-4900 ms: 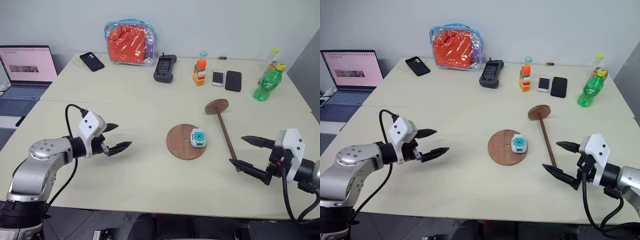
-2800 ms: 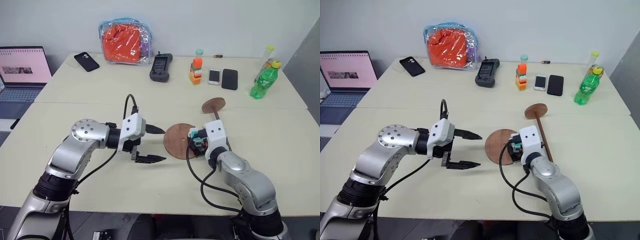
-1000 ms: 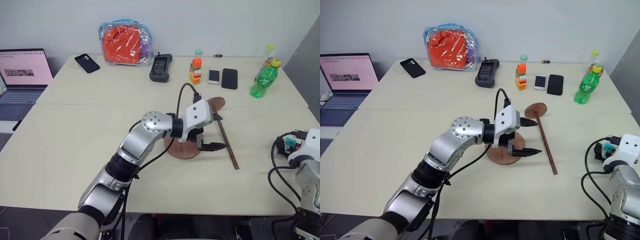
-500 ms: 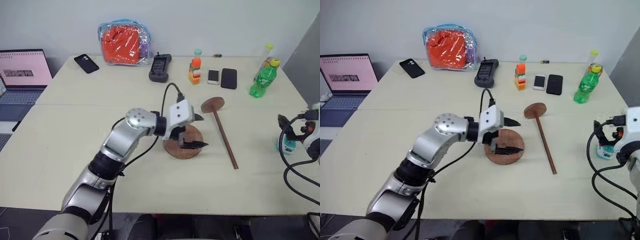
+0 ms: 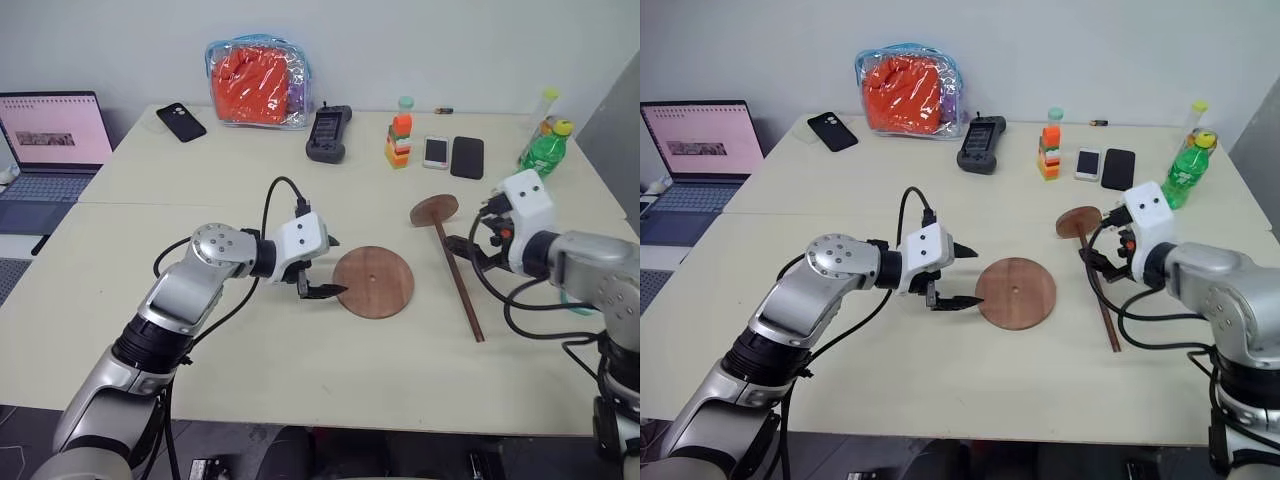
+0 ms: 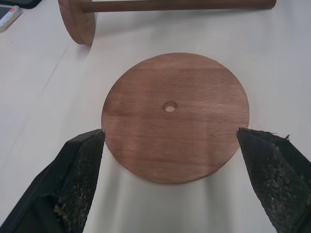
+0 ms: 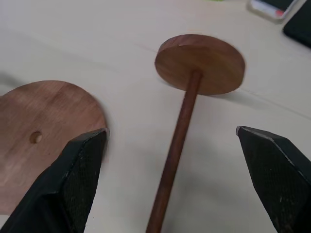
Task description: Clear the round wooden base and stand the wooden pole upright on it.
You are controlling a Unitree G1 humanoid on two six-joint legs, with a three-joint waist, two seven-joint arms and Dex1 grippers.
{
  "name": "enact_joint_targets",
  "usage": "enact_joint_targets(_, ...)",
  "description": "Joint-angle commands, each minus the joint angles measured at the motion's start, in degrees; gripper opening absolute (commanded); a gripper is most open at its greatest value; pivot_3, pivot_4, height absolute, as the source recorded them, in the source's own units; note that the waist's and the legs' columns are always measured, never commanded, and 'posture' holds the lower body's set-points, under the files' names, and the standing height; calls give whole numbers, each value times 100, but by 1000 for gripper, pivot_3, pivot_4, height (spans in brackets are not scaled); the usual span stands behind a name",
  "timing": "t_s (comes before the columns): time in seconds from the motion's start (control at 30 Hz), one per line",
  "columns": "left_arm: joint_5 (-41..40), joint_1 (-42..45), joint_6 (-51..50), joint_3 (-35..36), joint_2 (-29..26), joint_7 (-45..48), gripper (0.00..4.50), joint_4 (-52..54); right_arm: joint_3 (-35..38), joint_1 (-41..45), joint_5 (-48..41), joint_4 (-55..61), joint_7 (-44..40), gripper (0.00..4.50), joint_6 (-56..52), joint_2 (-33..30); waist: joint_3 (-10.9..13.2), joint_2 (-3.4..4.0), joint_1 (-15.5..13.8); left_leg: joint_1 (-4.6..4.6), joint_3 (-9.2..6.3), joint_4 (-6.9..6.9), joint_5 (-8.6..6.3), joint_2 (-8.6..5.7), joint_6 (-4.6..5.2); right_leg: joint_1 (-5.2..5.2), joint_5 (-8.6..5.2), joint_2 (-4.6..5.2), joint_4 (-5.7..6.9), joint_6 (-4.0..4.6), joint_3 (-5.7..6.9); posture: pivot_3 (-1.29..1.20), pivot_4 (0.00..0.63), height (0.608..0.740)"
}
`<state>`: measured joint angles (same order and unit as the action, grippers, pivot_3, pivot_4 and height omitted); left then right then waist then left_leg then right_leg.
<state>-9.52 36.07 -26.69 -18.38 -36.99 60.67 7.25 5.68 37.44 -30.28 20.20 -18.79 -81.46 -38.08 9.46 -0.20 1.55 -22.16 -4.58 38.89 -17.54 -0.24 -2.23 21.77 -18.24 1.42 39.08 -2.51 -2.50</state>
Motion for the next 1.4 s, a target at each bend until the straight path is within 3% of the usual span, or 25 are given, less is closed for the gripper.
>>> enact_joint_targets(0.03,120,-107,173,-60,78,-74,4500,336,-535,646,223,-1155,-252,4465,103,1,0,0,15,0,0,-1,0,0,0,2,0,-1,1,0,1,0,150,740)
enact_joint_targets(0.4,494,-429,406,-234,273,-325,4500,578,-2270,2300,769,-4096,-1715,4465,418,-27,0,1,32,-54,0,5,3,2,-2,60,0,-5,21,1,3,0,150,740)
enact_joint_targets(0.5,480,-498,320,-235,372,-404,4500,729,-2594,2626,982,-4690,-2079,3694,637,56,0,1,33,-54,3,8,3,2,0,62,0,-3,27,1,0,0,150,740)
enact_joint_targets(0.63,343,-607,286,-138,376,-341,4500,933,-2859,2846,1205,-5153,-2461,3131,855,104,0,1,29,-56,1,8,3,2,-1,65,0,-3,30,1,2,0,150,740)
enact_joint_targets(0.87,-97,-696,62,210,366,-302,4500,1109,-2953,3023,1505,-5573,-2813,1491,918,255,0,1,35,-59,7,8,4,2,-1,82,0,-3,47,1,-4,0,150,740)
enact_joint_targets(0.9,-131,-689,35,252,386,-333,4500,1099,-2949,3024,1540,-5600,-2843,1039,943,264,0,1,35,-64,6,9,5,3,-1,88,0,-3,51,1,-3,0,150,740)
enact_joint_targets(1.0,-202,-730,-38,382,351,-377,4500,1084,-2901,3007,1556,-5574,-2928,455,866,253,0,1,33,-65,7,10,5,2,-2,88,0,-2,50,1,-3,0,150,740)
enact_joint_targets(1.07,-214,-771,-31,456,272,-397,4500,1044,-2835,3015,1555,-5577,-2962,217,773,245,0,1,34,-66,7,11,5,3,-2,89,0,-2,52,1,-3,0,150,740)
enact_joint_targets(1.4,-431,-945,-106,875,-83,-332,4500,982,-2012,3341,1373,-5170,-2830,218,448,243,0,1,40,-82,21,11,21,2,-28,130,0,-2,83,1,-19,0,150,740)
